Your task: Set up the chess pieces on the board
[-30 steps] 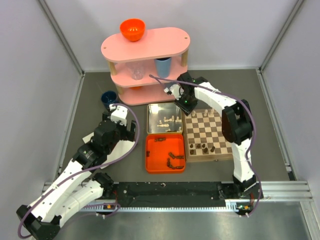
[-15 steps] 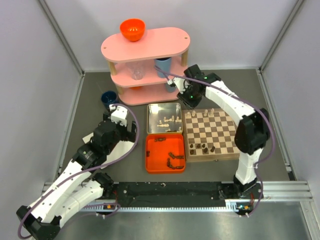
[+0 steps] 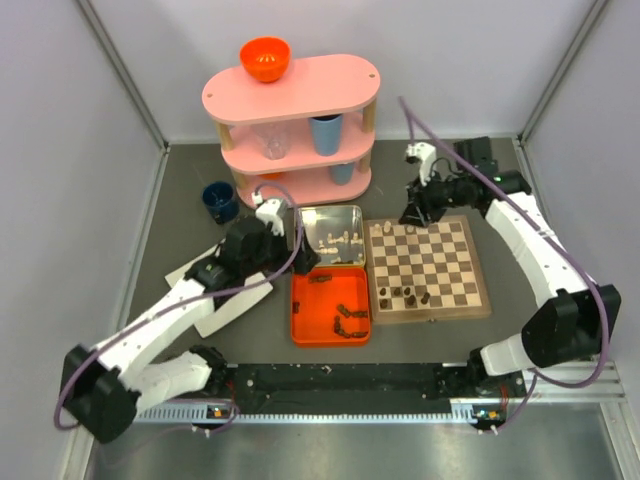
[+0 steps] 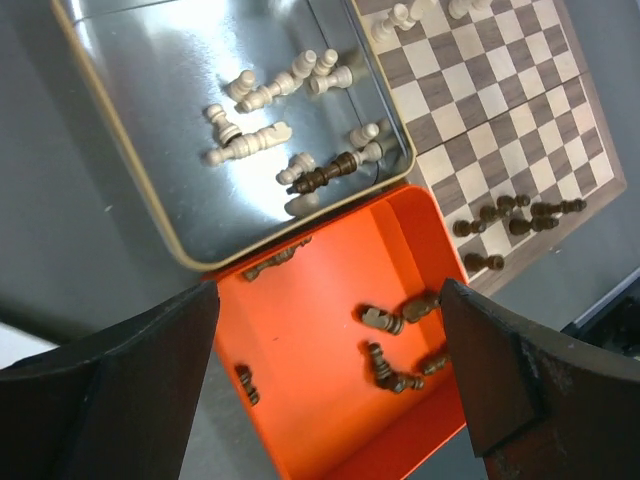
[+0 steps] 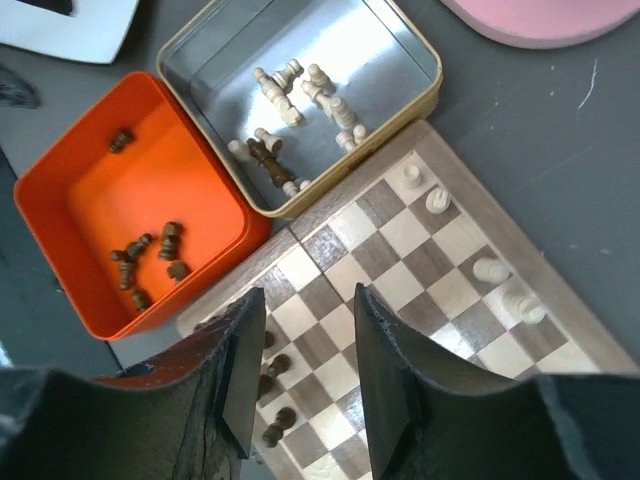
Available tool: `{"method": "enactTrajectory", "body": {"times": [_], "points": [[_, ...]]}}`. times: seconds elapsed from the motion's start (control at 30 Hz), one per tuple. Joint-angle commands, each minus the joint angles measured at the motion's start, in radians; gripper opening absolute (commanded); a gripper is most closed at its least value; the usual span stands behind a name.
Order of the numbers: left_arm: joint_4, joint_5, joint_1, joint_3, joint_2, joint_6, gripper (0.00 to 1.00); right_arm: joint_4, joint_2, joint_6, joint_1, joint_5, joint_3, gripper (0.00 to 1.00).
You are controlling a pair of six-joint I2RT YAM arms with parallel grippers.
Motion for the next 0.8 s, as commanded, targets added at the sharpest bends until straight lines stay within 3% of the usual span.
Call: {"method": "enactTrajectory", "body": {"times": [0.0, 0.1, 0.17, 0.3, 0.37, 0.47, 0.6, 0.77], "points": [[-0.016, 0.069, 0.002, 0.162, 0.179, -0.120, 0.96, 0.187, -0.116, 0.060, -0.086, -0.296, -0.131, 0.42], [-0.166, -0.031, -0.007, 0.297, 0.332, -0.151, 0.93, 0.234, -0.162, 0.057, -0.131, -0.330, -0.215, 0.43], [-0.228, -0.123, -0.027, 0.393, 0.438, -0.162, 0.81, 0.257, -0.170, 0.059, -0.160, -0.350, -0.246, 0.43], [-0.369, -0.155, -0.041, 0.552, 0.602, -0.175, 0.74, 0.272, -0.142, 0.065, -0.185, -0.407, -0.263, 0.43], [-0.377, -0.161, -0.044, 0.581, 0.668, -0.166, 0.69, 0.272, -0.131, 0.060, -0.186, -0.408, -0.266, 0.43], [-0.353, -0.139, -0.044, 0.614, 0.716, -0.108, 0.70, 0.272, -0.119, 0.057, -0.186, -0.411, -0.269, 0.43], [-0.236, 0.028, -0.044, 0.591, 0.724, -0.021, 0.72, 0.269, -0.107, 0.043, -0.186, -0.398, -0.269, 0.43], [-0.239, 0.026, -0.041, 0.618, 0.742, -0.046, 0.72, 0.261, -0.075, 0.020, -0.186, -0.427, -0.268, 0.43]]}}
